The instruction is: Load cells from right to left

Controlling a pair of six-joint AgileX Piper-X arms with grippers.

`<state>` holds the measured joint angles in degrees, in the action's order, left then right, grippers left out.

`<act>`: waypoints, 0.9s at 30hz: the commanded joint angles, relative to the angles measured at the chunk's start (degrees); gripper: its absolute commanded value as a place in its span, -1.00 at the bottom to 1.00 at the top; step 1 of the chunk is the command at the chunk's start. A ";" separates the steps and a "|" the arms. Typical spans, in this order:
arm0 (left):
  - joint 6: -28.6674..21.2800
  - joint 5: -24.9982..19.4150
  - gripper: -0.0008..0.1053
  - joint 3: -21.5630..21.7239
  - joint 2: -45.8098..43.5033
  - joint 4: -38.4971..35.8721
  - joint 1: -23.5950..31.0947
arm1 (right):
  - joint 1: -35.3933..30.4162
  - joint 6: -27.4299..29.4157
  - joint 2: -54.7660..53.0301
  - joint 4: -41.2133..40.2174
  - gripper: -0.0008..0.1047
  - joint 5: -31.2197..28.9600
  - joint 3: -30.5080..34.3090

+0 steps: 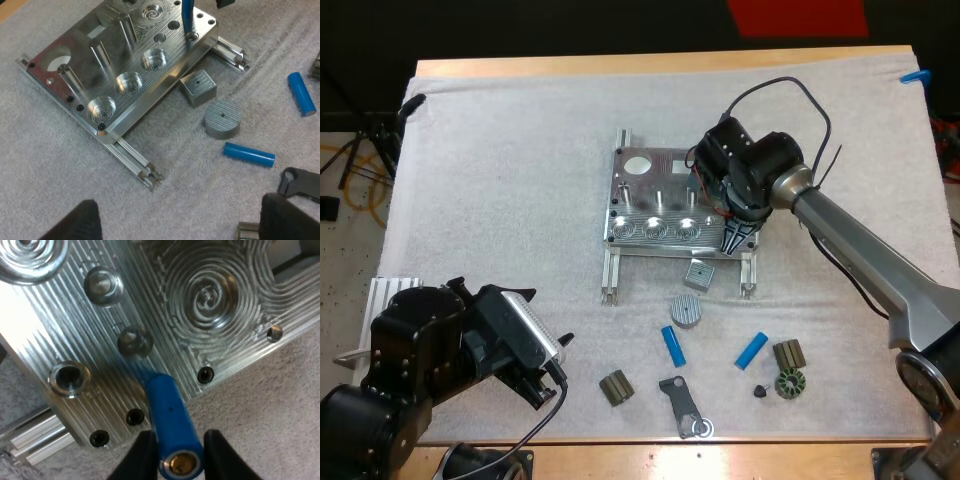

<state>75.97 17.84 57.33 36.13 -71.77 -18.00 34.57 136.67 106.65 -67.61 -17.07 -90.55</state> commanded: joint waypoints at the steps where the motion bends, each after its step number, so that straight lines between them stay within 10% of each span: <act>1: -0.04 0.42 0.24 0.34 -0.33 0.12 0.01 | -0.39 -0.38 0.82 1.71 -0.98 -0.92 -0.04; 10: -0.04 0.42 0.24 0.34 -0.33 0.12 0.01 | -0.39 -0.63 -1.77 5.41 -0.20 0.05 -0.04; 27: -0.04 0.42 0.24 0.34 -0.33 0.12 0.01 | -0.39 -5.60 -8.69 6.08 0.00 -1.93 -0.04</act>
<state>75.97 17.84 57.33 36.13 -71.77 -18.00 34.46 131.53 98.83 -61.50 -18.88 -90.38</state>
